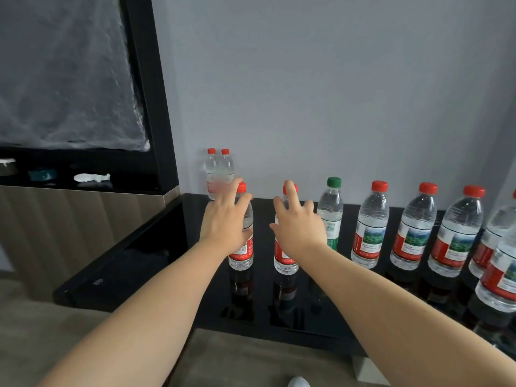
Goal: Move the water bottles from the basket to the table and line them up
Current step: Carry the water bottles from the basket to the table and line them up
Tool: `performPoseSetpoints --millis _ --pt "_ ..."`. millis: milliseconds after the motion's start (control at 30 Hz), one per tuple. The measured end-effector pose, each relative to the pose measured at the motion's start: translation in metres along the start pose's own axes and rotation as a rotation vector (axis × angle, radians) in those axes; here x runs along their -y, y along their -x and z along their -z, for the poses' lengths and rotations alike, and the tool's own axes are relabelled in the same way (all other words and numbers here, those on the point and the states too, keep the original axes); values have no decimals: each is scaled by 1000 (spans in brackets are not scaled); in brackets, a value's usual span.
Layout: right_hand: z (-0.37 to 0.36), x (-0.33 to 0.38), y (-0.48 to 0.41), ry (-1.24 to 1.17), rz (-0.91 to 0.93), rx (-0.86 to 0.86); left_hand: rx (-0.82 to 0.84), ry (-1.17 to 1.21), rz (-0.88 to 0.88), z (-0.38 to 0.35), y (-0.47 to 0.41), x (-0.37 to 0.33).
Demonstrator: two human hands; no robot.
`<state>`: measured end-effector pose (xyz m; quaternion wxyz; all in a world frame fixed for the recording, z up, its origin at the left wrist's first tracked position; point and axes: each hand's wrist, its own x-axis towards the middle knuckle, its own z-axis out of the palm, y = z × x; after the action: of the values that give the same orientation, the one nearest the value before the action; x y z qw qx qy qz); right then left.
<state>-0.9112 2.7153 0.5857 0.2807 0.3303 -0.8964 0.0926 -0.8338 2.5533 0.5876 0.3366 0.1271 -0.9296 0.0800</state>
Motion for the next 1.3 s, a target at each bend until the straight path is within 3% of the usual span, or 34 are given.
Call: performPoseSetpoints --millis 200,500,833,1133,1300 --pt "15 -4 1 131 86 20 43 -48 -30 7 0 -1" --pt "29 -5 5 -103 127 130 118 89 -54 22 9 -4" --pt "17 -11 5 -190 120 37 44 211 -14 24 13 -12" --pt "18 -8 4 -126 201 42 37 15 -69 30 12 -6" --pt "22 -9 6 -90 152 88 60 64 -52 29 13 -9"
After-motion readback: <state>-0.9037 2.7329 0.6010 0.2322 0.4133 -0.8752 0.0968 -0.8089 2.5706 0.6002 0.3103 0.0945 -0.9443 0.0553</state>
